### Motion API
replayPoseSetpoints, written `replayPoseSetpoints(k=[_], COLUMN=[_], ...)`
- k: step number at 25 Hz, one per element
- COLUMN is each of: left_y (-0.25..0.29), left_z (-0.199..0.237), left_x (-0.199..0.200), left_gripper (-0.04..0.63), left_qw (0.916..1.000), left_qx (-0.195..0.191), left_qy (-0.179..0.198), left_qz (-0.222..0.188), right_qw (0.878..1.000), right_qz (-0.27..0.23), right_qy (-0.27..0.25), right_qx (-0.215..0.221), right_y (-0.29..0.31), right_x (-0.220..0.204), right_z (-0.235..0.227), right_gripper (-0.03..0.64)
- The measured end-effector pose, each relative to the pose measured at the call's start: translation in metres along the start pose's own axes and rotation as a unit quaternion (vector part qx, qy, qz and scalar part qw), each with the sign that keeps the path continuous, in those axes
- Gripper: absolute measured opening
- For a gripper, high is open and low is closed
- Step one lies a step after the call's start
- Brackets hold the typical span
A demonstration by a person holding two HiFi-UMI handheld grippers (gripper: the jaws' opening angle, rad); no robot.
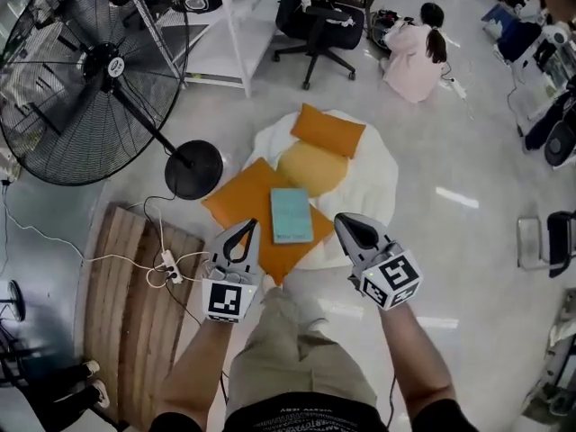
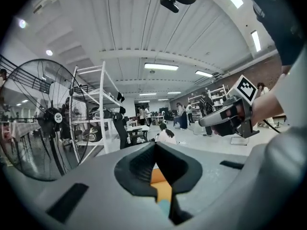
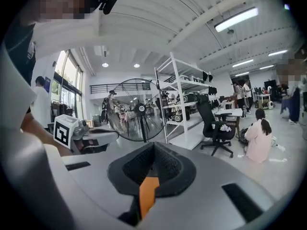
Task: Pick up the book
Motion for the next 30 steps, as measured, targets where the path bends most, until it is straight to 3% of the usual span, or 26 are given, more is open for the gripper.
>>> replayPoseSetpoints(k=[6,10,17,20,24,30], left_y=[0.05,0.078,0.127,0.139,0.144,0.146], left_z=[0.027,0.043,0.071,0.075,0.079,0.077], left_x=[-0.069,-0.116,-0.2,-0.231,-0.273,-0.32], left_gripper=[0.002,0.002,0.002,0.002,0.002,0.002], left_qw=[0.9997,0.9978,0.9954,0.993,0.9891,0.9836], left_qx=[-0.023,-0.028,-0.063,-0.069,-0.079,-0.093], left_qy=[0.0,-0.035,0.002,-0.008,-0.021,-0.044], left_qz=[0.01,0.049,0.073,0.096,0.123,0.148], right_qw=[0.997,0.992,0.986,0.982,0.965,0.922], right_qz=[0.048,0.091,0.118,0.136,0.18,0.288], right_qy=[0.053,0.087,0.112,0.124,0.19,0.257], right_qx=[-0.01,-0.025,-0.039,-0.036,-0.02,-0.038], right_y=[0.058,0.093,0.157,0.177,0.199,0.21], right_x=[-0.079,-0.14,-0.225,-0.261,-0.327,-0.437], right_z=[-0.04,-0.063,-0.105,-0.123,-0.138,-0.152], right_gripper=[-0.003,-0.003,-0.003,0.002,0.083,0.261])
Point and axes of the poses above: the fingertips, and each gripper's own axes: y forward along the fingers, z to its left, x out of its top, the point moved 9 cm from there along -y, backward along the fingers, and after that the axes turned 6 degrees about -z, right-handed, at the moved point
